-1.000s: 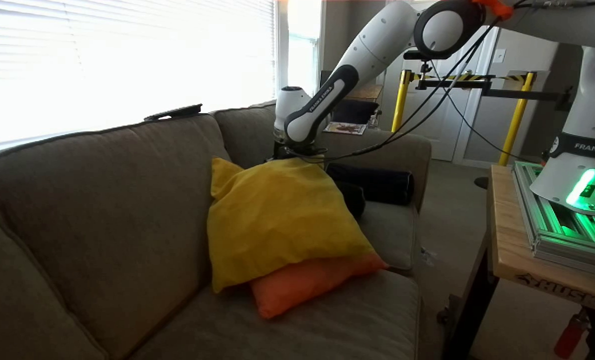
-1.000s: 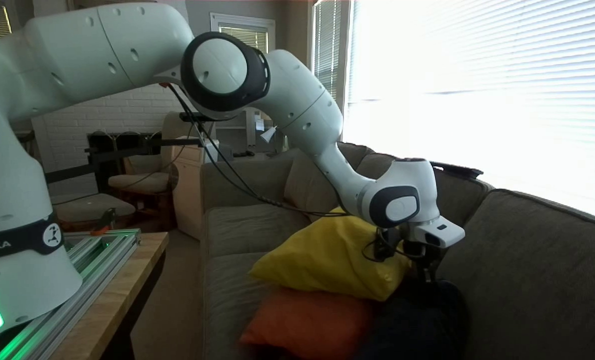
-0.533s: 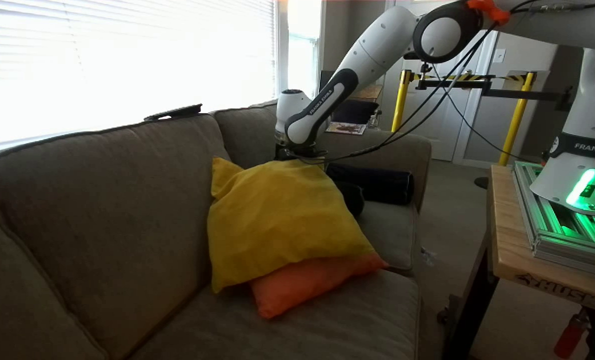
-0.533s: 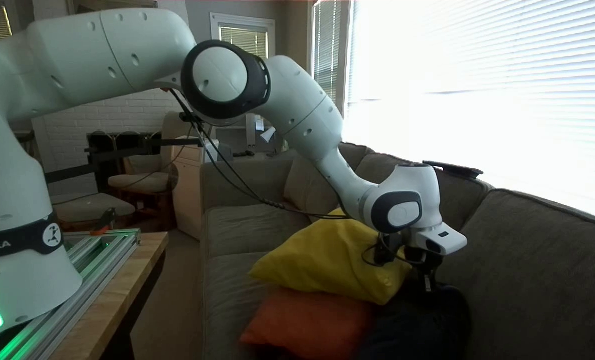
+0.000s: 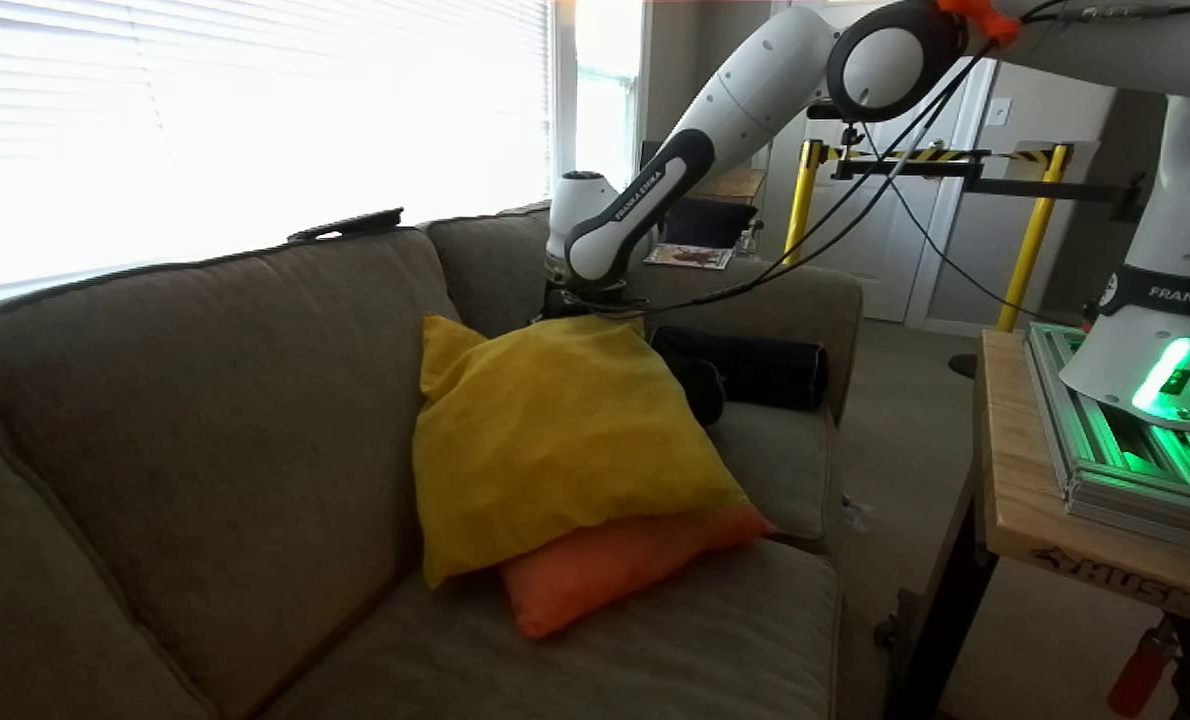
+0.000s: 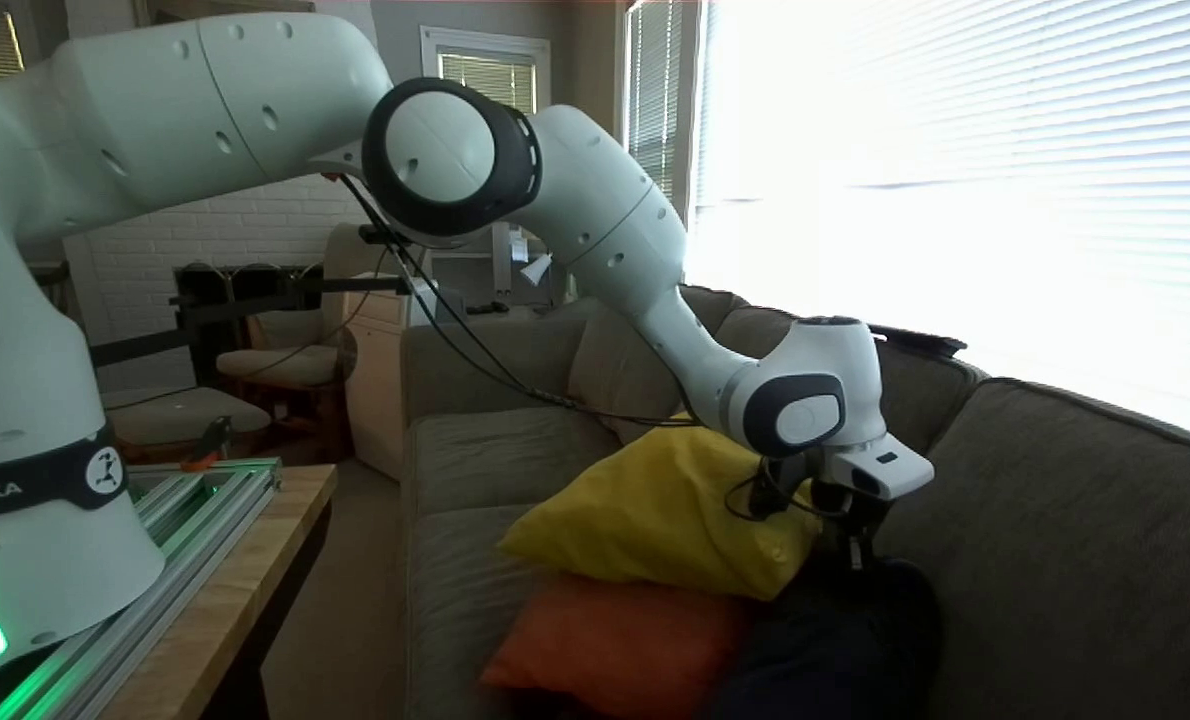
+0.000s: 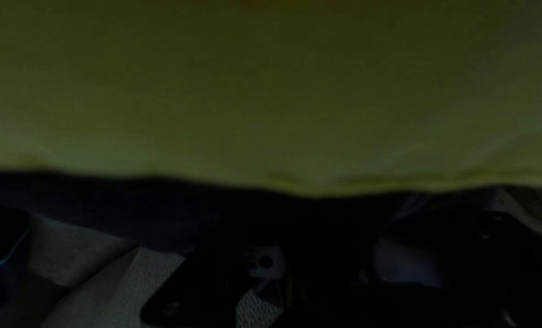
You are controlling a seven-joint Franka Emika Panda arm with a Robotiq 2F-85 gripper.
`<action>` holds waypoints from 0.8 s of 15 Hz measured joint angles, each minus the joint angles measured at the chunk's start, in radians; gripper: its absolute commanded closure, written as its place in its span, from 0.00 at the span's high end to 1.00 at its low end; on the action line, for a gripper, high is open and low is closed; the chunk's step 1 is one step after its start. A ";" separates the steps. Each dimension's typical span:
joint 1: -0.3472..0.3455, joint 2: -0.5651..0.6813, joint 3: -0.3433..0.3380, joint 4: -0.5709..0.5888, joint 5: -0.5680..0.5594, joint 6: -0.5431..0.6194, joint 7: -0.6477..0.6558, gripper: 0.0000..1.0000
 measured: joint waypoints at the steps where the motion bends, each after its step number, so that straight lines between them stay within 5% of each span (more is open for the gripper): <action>1: 0.001 -0.013 0.008 -0.009 0.000 0.016 0.001 0.00; 6: 0.037 -0.144 0.004 -0.143 -0.004 0.161 -0.002 0.00; 12: 0.153 -0.291 -0.120 -0.324 -0.009 0.286 -0.012 0.00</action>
